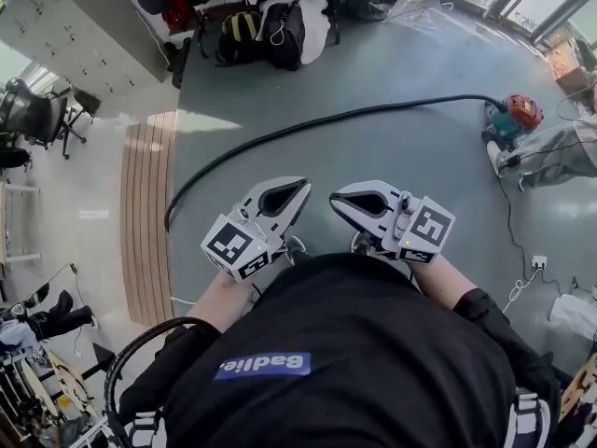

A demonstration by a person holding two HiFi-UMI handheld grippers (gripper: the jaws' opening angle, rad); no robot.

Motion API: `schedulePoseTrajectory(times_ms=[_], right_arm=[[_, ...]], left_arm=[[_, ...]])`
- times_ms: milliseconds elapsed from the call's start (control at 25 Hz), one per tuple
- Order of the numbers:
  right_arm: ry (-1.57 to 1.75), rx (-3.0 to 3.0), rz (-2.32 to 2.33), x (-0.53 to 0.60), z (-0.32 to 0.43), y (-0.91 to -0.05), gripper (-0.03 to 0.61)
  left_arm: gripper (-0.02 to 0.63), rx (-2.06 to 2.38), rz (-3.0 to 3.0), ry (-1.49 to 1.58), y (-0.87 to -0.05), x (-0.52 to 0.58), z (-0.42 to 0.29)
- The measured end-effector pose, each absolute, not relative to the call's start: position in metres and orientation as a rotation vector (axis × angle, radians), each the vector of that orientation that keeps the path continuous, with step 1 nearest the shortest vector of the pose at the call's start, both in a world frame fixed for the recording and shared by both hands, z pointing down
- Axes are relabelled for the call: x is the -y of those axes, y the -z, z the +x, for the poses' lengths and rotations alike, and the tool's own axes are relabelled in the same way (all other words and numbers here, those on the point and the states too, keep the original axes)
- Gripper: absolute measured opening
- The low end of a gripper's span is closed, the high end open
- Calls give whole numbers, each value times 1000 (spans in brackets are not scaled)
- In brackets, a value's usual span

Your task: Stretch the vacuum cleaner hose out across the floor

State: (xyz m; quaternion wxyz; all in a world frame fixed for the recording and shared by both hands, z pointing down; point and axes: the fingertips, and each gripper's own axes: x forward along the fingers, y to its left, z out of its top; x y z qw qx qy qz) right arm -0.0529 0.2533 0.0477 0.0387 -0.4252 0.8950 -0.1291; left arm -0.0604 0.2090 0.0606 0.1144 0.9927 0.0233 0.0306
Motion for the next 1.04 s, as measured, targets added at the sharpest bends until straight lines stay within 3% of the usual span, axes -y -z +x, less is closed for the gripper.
schedulePoseTrajectory(times_ms=[1040], right_arm=[[406, -2702, -1387, -255, -40, -52, 5]], left_arm=[[9, -67, 2889, -103, -68, -221, -61]])
